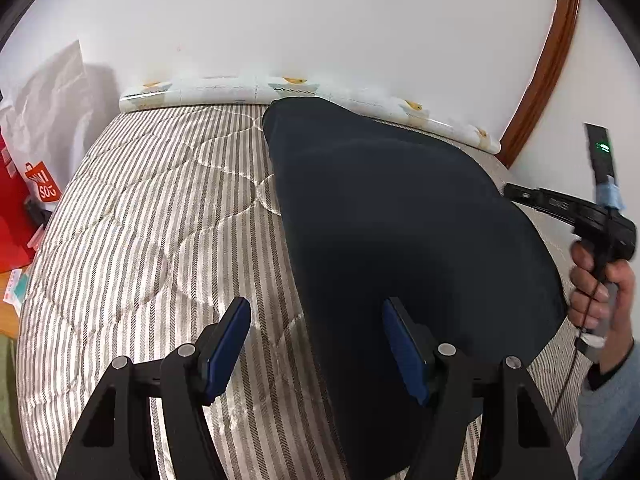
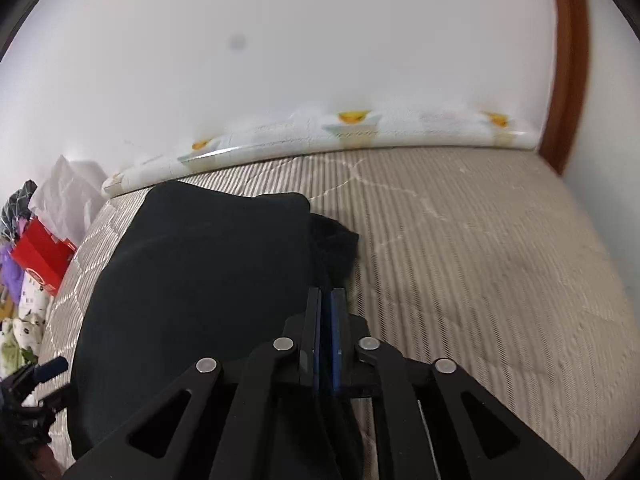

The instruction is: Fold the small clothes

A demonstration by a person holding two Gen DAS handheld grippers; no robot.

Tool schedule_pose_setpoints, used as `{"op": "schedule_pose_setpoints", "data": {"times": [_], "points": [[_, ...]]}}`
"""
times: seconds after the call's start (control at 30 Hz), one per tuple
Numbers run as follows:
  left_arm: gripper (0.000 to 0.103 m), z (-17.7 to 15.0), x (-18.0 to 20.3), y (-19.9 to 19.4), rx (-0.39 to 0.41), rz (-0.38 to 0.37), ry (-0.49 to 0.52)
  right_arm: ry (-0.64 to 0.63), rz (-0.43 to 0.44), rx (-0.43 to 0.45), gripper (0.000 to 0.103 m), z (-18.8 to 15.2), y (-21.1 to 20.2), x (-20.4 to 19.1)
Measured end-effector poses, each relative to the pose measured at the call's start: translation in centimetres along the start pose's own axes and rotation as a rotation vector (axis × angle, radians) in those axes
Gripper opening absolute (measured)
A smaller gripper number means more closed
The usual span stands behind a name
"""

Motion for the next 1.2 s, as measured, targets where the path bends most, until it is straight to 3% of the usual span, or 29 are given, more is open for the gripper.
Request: {"op": "schedule_pose_setpoints", "data": {"times": [0.07, 0.13, 0.23, 0.37, 0.4, 0.43, 0.57, 0.63, 0.77, 0.9, 1.07, 1.2], "points": [[0.066, -0.3, 0.1, -0.4, -0.003, -0.01, 0.003, -0.003, 0.042, 0.006, 0.017, -1.0, -1.6, 0.2], [0.066, -0.7, 0.1, -0.9, -0.003, -0.018, 0.007, 0.003, 0.069, 0.009, 0.041, -2.4, -3.0, 0.8], [0.066, -1.4, 0.3, -1.4, -0.004, -0.047, 0.007, 0.006, 0.087, 0.022, 0.045, -4.8, -4.9, 1.2], [0.066, -2.5, 0.8, -1.4, -0.021, -0.065, 0.006, 0.046, 0.153, 0.01, 0.045, -6.8, -4.8, 1.1], [0.066, -2.8, 0.9, -1.3, -0.025, -0.062, 0.007, 0.064, 0.18, 0.005, 0.033, -7.1, -4.3, 0.8], [0.066, -3.1, 1.0, -1.3, -0.026, -0.058, 0.008, 0.074, 0.214, 0.003, 0.002, -7.4, -4.0, 0.5], [0.066, -4.2, 1.0, -1.5, -0.031, -0.021, 0.01, 0.113, 0.189, 0.084, 0.003, -8.2, -4.9, 0.6], [0.066, -4.7, 0.8, -1.8, -0.031, -0.003, 0.014, 0.131, 0.148, 0.051, 0.003, -8.9, -4.6, 0.5], [0.066, -5.6, 0.8, -2.8, -0.012, 0.037, 0.024, 0.049, 0.016, 0.036, 0.003, -9.0, -6.1, -0.5], [0.066, -6.1, 0.9, -4.1, -0.012, 0.035, 0.012, 0.038, -0.067, -0.021, 0.004, -9.9, -7.1, -0.9], [0.066, -6.4, 2.0, -6.1, 0.01, 0.035, 0.003, 0.086, -0.142, -0.06, 0.007, -12.2, -9.4, -0.7], [0.068, -6.6, 3.5, -9.0, 0.065, 0.047, 0.003, 0.11, -0.118, -0.039, 0.018, -12.2, -13.2, -1.0]]}}
Point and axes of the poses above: each gripper's, at about its wrist camera, not at the fingertips, and y roughly the way its jaws point, x to its right, z to its top, the point moved 5 cm from there along y, roughly the way its jaws point, and after that the axes turned 11 degrees about -y, right-handed, at the moved point
